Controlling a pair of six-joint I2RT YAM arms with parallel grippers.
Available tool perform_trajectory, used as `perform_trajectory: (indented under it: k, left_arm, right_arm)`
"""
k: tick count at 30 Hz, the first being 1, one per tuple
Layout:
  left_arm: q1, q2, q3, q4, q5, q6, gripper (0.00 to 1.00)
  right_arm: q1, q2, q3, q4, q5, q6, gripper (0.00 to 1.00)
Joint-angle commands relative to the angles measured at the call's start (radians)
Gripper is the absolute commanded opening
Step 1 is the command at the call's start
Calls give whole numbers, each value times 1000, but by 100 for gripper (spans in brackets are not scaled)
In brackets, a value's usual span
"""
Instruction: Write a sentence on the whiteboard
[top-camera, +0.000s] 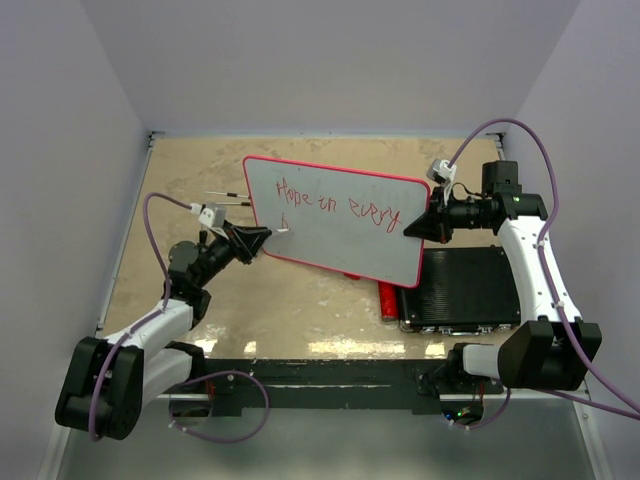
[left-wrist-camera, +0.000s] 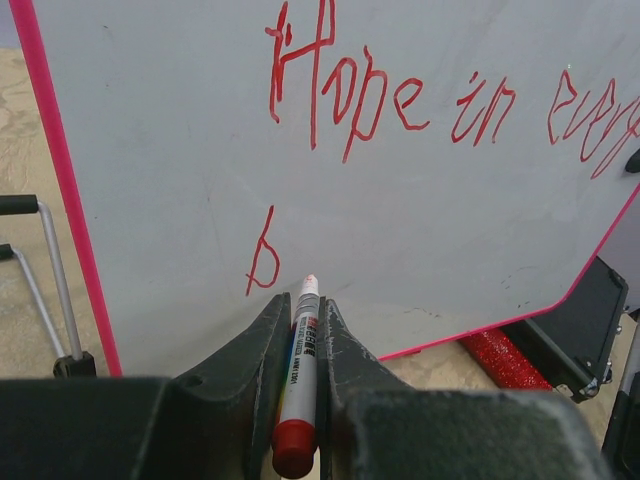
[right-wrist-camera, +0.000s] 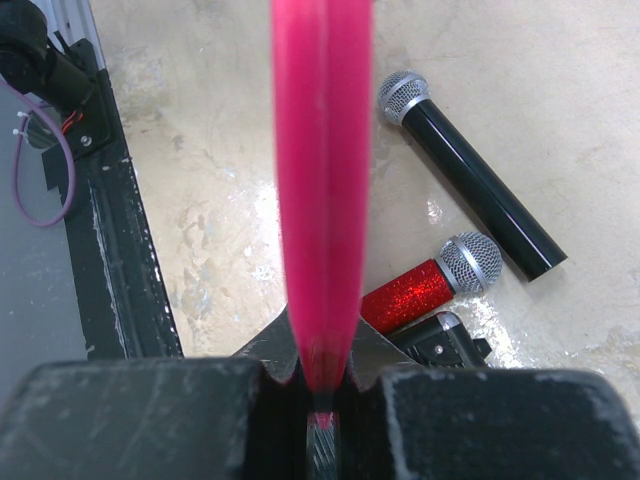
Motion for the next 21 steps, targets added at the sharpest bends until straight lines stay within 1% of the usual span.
perform_trajectory:
  k: [1, 8, 21]
  left_arm:
    - [5, 44, 45, 94, 9, -29, 0]
    - [5, 74, 53, 130, -2, -38, 0]
    - [7, 57, 59, 111, -32, -20, 0]
  right_arm:
    - [9, -27, 8, 16, -5, -24, 0]
    - [9, -26, 8, 17, -5, -22, 0]
    - [8, -31, 5, 20, -5, -21, 0]
